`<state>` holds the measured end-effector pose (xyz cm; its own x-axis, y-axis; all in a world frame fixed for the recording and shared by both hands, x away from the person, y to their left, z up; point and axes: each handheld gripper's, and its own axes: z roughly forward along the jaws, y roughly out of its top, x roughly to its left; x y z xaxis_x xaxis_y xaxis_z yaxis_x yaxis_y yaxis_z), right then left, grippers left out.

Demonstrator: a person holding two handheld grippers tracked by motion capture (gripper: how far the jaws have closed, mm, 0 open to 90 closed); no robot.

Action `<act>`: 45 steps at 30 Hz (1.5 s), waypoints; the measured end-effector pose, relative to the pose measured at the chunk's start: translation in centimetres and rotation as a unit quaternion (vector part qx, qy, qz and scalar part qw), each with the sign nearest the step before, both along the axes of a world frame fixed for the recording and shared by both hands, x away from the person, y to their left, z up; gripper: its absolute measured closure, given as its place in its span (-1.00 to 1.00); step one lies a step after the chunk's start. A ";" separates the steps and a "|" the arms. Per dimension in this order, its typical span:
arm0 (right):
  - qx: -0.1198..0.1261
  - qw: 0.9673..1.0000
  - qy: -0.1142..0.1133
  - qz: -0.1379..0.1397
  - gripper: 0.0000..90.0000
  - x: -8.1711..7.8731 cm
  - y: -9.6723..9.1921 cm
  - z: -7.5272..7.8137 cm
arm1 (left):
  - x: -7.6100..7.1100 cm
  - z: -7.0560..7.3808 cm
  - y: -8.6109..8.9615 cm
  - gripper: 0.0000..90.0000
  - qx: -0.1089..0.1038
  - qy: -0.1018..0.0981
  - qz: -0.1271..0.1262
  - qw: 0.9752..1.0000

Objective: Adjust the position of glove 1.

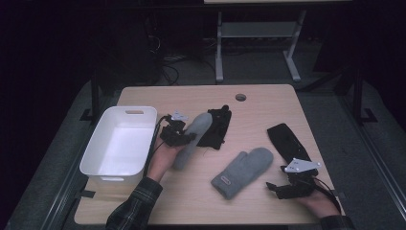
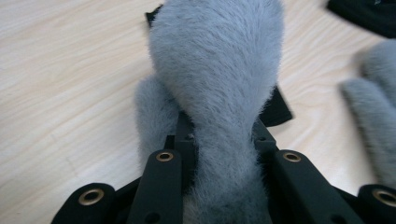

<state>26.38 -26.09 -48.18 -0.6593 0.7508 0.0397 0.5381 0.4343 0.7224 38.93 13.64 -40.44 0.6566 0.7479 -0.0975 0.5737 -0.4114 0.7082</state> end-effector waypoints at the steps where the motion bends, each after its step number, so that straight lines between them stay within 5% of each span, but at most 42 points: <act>1: 0.000 1.000 0.000 0.000 -0.70 0.0 0.0 0.0 | -0.1 0.2 -0.2 0.60 -0.003 0.004 -0.002 1.000; 21: 0.001 1.000 0.000 -0.001 -0.70 0.0 0.0 0.0 | -2.4 2.7 -4.4 0.62 -0.059 0.039 -0.082 0.994; 29: 0.001 1.000 0.000 -0.001 -0.70 0.0 0.0 0.0 | -3.3 2.9 -7.2 0.63 -0.056 0.051 -0.122 0.990; 45: 0.002 1.000 0.000 -0.001 -0.70 0.0 0.0 0.0 | -3.9 1.8 -12.7 0.63 -0.059 0.076 -0.150 0.984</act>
